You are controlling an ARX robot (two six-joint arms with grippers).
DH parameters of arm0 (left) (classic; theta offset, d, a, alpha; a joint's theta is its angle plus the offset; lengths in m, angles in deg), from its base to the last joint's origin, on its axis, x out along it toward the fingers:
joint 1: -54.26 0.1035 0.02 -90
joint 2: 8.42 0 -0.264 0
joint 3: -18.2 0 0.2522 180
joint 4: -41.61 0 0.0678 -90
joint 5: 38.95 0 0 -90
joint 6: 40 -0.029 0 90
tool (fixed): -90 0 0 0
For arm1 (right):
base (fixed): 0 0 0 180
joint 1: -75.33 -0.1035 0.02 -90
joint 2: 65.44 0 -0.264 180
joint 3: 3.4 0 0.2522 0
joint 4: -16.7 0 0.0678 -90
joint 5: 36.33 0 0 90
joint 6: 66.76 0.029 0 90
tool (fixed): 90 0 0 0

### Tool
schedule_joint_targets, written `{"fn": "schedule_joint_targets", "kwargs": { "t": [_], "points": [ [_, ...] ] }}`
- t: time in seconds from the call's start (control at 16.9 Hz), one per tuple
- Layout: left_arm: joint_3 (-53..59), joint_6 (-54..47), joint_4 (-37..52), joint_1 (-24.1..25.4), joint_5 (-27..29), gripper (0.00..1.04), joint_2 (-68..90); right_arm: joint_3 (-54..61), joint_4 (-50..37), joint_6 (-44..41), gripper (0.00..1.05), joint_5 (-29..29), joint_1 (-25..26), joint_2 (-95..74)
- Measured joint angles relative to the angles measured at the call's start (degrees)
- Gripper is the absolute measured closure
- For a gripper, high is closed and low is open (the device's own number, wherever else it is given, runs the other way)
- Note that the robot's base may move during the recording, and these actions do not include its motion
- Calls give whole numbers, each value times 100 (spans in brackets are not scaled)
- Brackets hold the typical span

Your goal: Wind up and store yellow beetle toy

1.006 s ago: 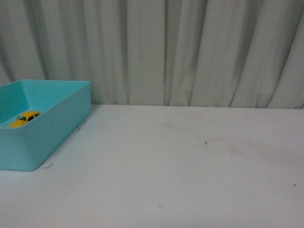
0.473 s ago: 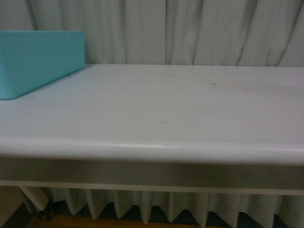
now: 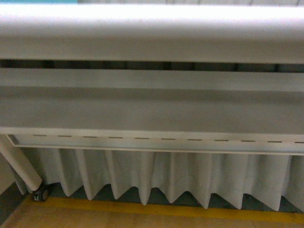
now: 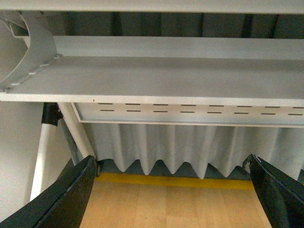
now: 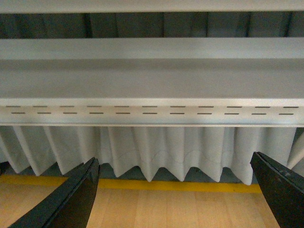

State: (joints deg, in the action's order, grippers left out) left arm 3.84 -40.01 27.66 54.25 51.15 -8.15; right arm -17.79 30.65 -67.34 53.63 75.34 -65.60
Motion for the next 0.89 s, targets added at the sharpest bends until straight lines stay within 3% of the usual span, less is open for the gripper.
{"fn": "schedule_joint_targets", "kwargs": {
  "t": [0.89],
  "points": [
    [0, 0, -4, 0, -7, 7, 0, 0, 9, 0, 6, 7, 0, 0]
  ]
}}
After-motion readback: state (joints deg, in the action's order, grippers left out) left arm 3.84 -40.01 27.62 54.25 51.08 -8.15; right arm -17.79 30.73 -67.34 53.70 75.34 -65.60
